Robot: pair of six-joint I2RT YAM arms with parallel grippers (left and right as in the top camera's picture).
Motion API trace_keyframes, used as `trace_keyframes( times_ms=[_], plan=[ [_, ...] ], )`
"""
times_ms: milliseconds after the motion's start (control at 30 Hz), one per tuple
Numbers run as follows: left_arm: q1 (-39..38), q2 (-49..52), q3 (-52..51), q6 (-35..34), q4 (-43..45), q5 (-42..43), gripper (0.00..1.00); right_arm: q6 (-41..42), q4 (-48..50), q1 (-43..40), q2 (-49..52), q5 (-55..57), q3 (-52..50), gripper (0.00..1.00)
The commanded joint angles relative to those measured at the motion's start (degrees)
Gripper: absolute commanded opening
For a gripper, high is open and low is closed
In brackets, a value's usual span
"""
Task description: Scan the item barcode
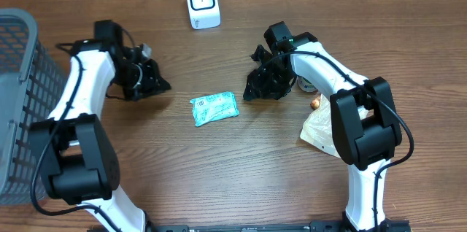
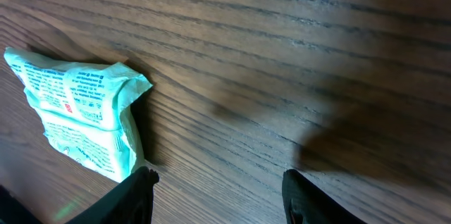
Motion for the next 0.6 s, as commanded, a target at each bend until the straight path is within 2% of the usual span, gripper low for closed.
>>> trace_keyframes(
  times_ms=[0,67,233,400,567],
  plan=[
    [-5.0,0.3,-0.1,0.7,-0.4,1.9,0.05,0.0,0.5,0.1,-2.1,-0.6,-0.4,0.56],
    [-7.8,0.3,-0.2,-0.5,0.1,0.7,0.04,0.0,0.5,0.1,-2.1,-0.6,-0.4,0.56],
    [-14.7,0.4,-1.6,-9.2,1.2,-7.6,0.04,0.0,0.1,0.1,-2.1,-0.6,-0.4,0.56],
    [-18.1,0.4,-7.2,-12.5,8.4,-8.8,0.04,0.0,0.1,0.1,-2.1,-0.6,-0.4,0.56],
    [-18.5,0.4,-11.5,-13.4,14.7,-10.8,0.04,0.0,-0.3,0.1,-2.1,-0.6,-0.4,0.56]
  ],
)
